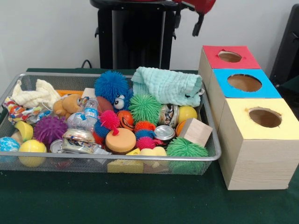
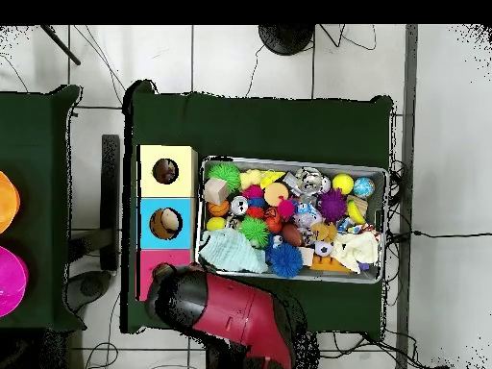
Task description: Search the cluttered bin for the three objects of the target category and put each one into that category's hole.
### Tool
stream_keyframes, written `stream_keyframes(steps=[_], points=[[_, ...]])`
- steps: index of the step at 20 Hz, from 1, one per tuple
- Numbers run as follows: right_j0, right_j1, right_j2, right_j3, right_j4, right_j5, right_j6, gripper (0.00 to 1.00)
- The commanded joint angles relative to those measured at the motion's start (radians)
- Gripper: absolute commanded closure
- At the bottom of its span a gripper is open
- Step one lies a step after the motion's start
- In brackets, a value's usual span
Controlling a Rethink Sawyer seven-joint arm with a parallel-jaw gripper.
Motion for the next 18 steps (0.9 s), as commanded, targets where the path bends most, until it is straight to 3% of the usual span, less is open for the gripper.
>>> stream_keyframes(steps=[1,7,18], points=[[-0.077,-0.03,-0.007,-0.057,-0.069,-0.145,0.095,0.0],[-0.217,-0.002,0.127,0.01,-0.081,-0.335,0.029,0.0],[-0.377,0.188,0.191,-0.13,-0.231,-0.362,-0.072,0.0]])
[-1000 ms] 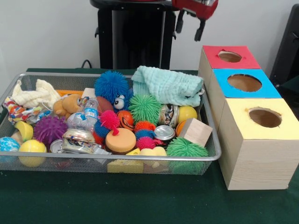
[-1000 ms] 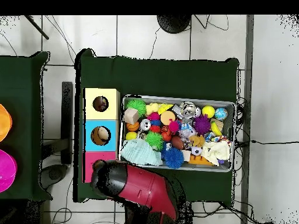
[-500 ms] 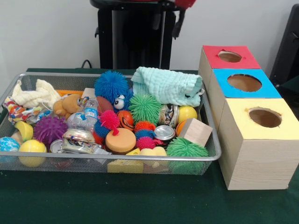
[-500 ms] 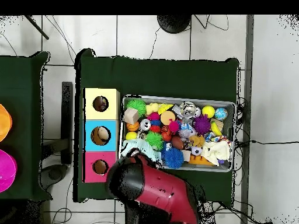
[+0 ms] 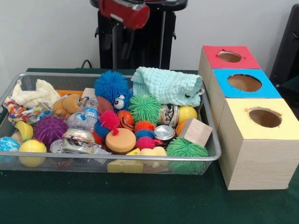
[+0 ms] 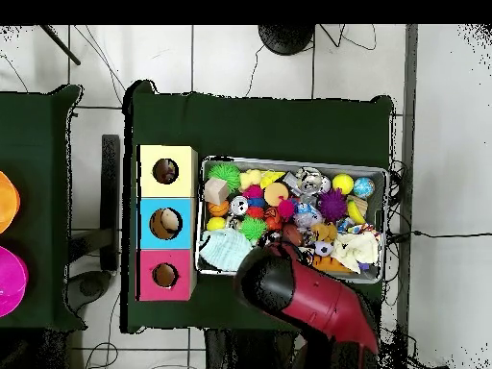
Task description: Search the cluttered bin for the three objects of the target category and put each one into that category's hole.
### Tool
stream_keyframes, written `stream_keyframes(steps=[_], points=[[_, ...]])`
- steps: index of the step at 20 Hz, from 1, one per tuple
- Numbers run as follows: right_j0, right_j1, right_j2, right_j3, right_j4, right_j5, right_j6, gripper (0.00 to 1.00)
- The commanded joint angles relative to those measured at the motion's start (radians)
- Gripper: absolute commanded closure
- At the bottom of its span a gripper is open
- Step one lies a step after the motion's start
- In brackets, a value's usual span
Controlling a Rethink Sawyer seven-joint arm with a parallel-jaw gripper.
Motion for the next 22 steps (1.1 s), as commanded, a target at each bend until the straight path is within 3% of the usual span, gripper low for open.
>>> stream_keyframes(steps=[1,9,22], points=[[-0.08,0.156,0.141,-0.107,-0.119,0.002,-0.075,0.0],[-0.138,0.217,0.178,-0.203,-0.218,-0.01,-0.078,0.0],[-0.214,0.232,0.245,-0.254,-0.371,-0.03,-0.092,0.0]])
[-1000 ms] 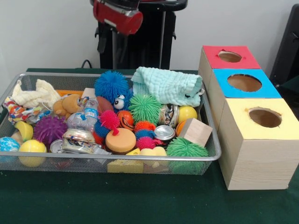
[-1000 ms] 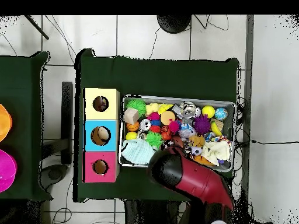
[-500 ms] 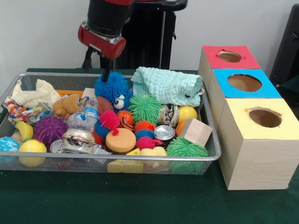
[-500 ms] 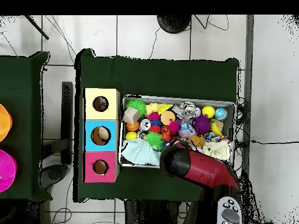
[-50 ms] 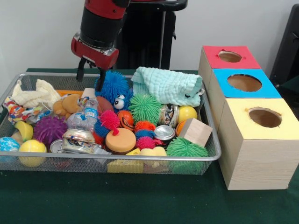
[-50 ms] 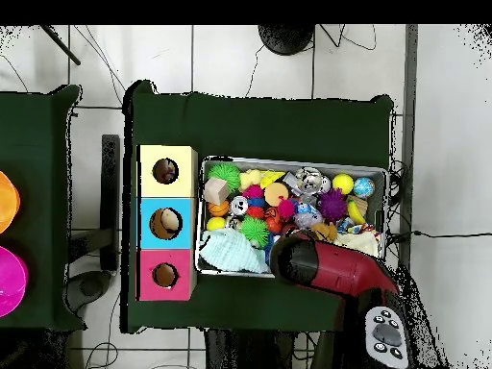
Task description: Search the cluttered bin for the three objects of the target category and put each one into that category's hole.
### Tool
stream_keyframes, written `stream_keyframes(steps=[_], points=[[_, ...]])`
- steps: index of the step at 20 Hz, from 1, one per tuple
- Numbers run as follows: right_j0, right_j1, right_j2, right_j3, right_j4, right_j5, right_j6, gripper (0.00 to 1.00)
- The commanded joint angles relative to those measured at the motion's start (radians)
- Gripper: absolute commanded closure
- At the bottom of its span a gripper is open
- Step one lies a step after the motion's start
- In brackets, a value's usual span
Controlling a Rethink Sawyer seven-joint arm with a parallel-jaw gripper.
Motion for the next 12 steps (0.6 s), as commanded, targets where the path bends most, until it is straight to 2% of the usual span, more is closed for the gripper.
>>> stream_keyframes(steps=[1,12], points=[[-0.061,0.039,0.147,-0.104,-0.11,-0.027,-0.095,0.0],[-0.188,0.082,0.251,-0.159,-0.186,0.011,-0.12,0.0]])
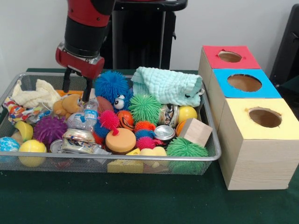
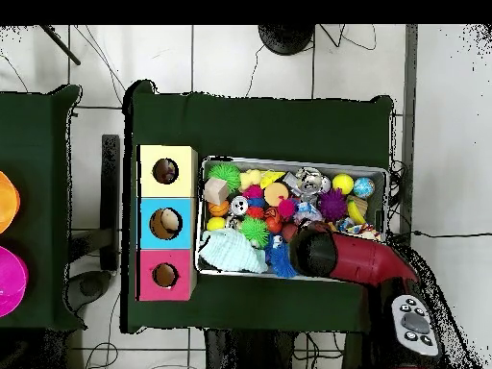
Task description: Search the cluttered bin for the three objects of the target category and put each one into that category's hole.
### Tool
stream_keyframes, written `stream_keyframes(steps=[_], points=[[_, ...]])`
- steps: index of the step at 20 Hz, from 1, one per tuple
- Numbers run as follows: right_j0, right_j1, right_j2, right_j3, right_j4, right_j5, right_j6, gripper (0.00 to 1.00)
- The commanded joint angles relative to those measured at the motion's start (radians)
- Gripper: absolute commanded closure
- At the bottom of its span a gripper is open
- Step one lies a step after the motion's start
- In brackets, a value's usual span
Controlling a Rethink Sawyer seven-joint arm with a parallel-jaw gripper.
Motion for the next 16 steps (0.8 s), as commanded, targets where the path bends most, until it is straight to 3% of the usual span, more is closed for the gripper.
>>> stream_keyframes(steps=[1,10,16], points=[[-0.077,0.07,0.155,-0.099,-0.083,0.015,-0.122,0.0],[-0.125,0.1,0.184,-0.132,-0.112,0.083,-0.117,0.0],[-0.084,0.106,0.144,-0.199,-0.165,0.148,-0.152,0.0]])
